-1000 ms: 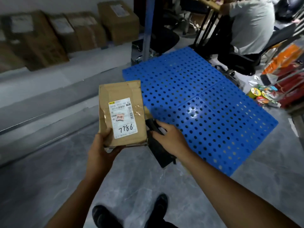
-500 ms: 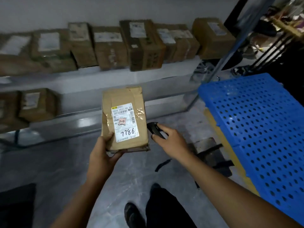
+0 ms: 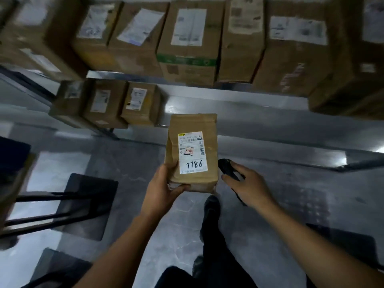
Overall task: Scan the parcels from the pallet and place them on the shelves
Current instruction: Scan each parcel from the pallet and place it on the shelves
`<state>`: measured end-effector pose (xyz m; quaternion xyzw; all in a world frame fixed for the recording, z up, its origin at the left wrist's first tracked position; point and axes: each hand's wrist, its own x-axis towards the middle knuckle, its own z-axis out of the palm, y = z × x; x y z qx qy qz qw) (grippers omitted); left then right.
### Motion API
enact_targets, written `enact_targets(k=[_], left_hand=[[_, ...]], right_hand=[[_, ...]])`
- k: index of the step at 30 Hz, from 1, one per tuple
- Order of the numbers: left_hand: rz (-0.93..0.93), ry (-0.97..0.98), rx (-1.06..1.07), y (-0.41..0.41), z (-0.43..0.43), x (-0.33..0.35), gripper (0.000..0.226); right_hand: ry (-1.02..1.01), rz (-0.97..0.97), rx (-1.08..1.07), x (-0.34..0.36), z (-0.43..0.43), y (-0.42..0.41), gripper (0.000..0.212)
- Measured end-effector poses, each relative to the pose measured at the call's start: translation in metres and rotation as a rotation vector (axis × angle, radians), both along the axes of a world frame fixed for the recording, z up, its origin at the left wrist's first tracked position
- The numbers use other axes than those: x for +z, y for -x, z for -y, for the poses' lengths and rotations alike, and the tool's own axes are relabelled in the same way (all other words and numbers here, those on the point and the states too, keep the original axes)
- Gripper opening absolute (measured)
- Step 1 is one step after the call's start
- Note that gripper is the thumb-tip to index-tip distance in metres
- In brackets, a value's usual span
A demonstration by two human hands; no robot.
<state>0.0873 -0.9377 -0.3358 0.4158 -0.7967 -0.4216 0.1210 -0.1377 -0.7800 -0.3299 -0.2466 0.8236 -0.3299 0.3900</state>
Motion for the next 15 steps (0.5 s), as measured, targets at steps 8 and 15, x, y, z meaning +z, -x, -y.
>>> enact_targets(k=[8, 15], left_hand=[[0.006, -0.066, 0.048, 0.041, 0.108, -0.093, 0.083], [-0.009, 0.059, 0.069, 0.065, 0.201, -0.201, 0.08]], right_hand=[[-0.069, -0.058, 0.135, -0.092, 0.127, 0.047, 0.057], [-0.062, -0.044, 0.108, -0.185, 0.233, 0.06, 0.044]])
